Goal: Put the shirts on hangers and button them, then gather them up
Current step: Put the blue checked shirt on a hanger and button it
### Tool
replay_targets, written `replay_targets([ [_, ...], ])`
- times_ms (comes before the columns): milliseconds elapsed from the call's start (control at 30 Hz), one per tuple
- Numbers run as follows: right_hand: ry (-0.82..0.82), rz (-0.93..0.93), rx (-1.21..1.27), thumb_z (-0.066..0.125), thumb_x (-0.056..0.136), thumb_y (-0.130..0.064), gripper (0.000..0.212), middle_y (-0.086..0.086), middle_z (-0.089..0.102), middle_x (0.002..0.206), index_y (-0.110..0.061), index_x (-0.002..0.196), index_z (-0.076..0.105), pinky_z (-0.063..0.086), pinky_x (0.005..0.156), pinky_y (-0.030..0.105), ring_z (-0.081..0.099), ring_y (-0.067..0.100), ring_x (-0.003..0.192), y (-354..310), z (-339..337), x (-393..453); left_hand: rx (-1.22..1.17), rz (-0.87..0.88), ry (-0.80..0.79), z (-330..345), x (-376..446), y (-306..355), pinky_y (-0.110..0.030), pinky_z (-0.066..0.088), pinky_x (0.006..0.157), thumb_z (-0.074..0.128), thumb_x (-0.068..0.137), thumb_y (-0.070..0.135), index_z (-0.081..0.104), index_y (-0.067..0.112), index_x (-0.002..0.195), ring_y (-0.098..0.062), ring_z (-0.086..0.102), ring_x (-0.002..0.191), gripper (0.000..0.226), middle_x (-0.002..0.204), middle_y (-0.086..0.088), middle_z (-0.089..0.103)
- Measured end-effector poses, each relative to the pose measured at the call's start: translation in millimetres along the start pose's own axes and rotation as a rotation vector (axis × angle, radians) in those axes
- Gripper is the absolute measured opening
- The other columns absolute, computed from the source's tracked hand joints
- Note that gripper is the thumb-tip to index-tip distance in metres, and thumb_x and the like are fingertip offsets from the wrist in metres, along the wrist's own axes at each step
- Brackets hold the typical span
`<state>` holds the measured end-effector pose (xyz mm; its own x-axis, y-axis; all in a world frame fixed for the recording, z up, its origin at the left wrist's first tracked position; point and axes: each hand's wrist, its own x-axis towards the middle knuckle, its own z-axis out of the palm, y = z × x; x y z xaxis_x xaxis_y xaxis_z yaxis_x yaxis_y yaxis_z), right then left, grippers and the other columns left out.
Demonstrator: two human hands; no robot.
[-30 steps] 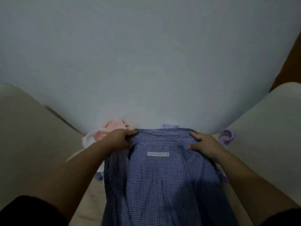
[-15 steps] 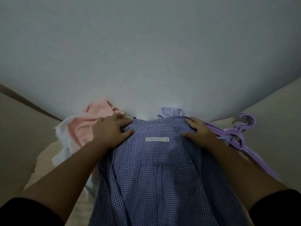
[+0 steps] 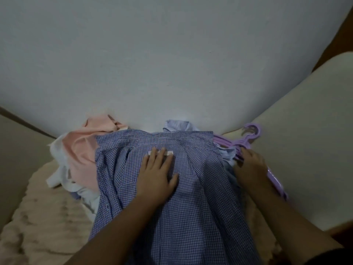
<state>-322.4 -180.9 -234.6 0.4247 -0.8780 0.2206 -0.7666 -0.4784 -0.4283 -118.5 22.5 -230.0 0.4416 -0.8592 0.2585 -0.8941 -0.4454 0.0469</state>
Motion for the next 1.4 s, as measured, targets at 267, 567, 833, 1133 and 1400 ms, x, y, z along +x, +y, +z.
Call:
replay_targets([
  [267,-0.104,0.050,-0.143,0.061,0.075,-0.062,0.085,0.018,0.048,0.131,-0.005,0.134,0.041,0.037,0.102,0.045,0.045,0.037,0.122,47,10,-1,0.059,-0.036,-0.089,41,5,-3,-0.039,-0.004,0.115,0.022,0.087,0.065,0.039,0.018,0.146,-0.029,0.021,0.145,0.078,0.154,-0.007,0.032],
  [567,-0.188,-0.021,-0.082,0.039,0.074,-0.061,0.099,0.027,0.027,0.149,0.007,0.144,0.022,0.022,0.113,0.047,0.027,0.040,0.139,87,6,-30,0.041,-0.023,-0.091,49,8,-2,-0.038,-0.008,0.116,0.010,0.082,0.069,0.032,0.020,0.149,-0.026,0.007,0.148,0.086,0.158,-0.005,0.021],
  [833,-0.256,-0.086,-0.244,0.084,0.063,-0.028,0.099,0.034,0.041,0.137,0.015,0.136,0.033,0.037,0.101,0.055,0.046,0.047,0.124,99,4,-37,0.016,-0.027,-0.118,45,8,-4,-0.043,-0.003,0.118,0.011,0.080,0.070,0.031,0.020,0.149,-0.026,0.006,0.148,0.088,0.159,-0.005,0.021],
  [1133,-0.186,-0.092,-0.563,0.085,0.040,-0.026,0.104,0.030,0.058,0.117,0.007,0.128,0.040,0.051,0.062,0.044,0.062,0.040,0.097,78,-24,-43,-0.011,-0.031,-0.139,37,9,-6,-0.042,-0.003,0.119,0.010,0.077,0.072,0.026,0.022,0.151,-0.025,0.004,0.148,0.091,0.160,-0.004,0.016],
  [1400,0.089,-0.104,-0.629,0.049,0.079,-0.025,0.055,0.022,0.058,0.118,0.000,0.127,0.045,0.044,0.070,0.040,0.060,0.033,0.096,64,-64,-32,-0.031,-0.039,-0.207,20,9,-7,-0.039,-0.006,0.119,0.033,0.093,0.063,0.005,0.026,0.154,-0.022,-0.007,0.148,0.077,0.162,-0.001,0.001],
])
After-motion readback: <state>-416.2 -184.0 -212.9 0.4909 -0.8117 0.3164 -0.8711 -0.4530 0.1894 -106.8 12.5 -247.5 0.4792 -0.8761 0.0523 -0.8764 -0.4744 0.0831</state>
